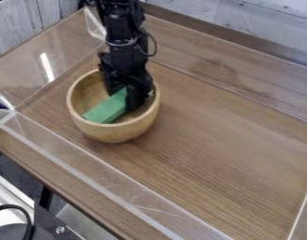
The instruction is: Remove the green block from inside the brown bowl and put it on the table
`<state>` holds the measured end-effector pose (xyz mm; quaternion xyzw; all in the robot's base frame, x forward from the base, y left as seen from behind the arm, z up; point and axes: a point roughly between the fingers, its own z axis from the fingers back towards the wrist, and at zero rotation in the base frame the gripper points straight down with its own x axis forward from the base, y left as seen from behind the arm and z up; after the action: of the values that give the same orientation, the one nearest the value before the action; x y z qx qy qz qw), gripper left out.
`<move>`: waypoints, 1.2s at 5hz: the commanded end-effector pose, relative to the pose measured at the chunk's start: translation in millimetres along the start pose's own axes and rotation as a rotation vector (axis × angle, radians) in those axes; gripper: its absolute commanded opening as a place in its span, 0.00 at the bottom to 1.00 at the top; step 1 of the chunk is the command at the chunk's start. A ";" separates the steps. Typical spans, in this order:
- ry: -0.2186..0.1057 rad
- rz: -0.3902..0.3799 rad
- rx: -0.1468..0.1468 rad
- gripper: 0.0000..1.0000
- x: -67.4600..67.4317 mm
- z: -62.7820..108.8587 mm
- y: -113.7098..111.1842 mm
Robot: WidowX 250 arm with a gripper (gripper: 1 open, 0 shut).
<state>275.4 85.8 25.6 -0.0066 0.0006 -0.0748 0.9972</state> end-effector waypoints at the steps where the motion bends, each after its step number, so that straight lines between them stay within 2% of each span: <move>1: 0.007 -0.022 0.018 0.00 2.9 4.8 4.1; 3: 0.012 -0.069 0.034 0.00 0.1 31.9 1.6; 5: -0.007 -0.091 0.043 0.00 3.5 40.6 1.2; 6: -0.038 -0.092 0.038 0.00 6.2 40.9 3.8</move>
<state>269.6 83.4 42.1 -0.0095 0.0227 -0.1221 0.9922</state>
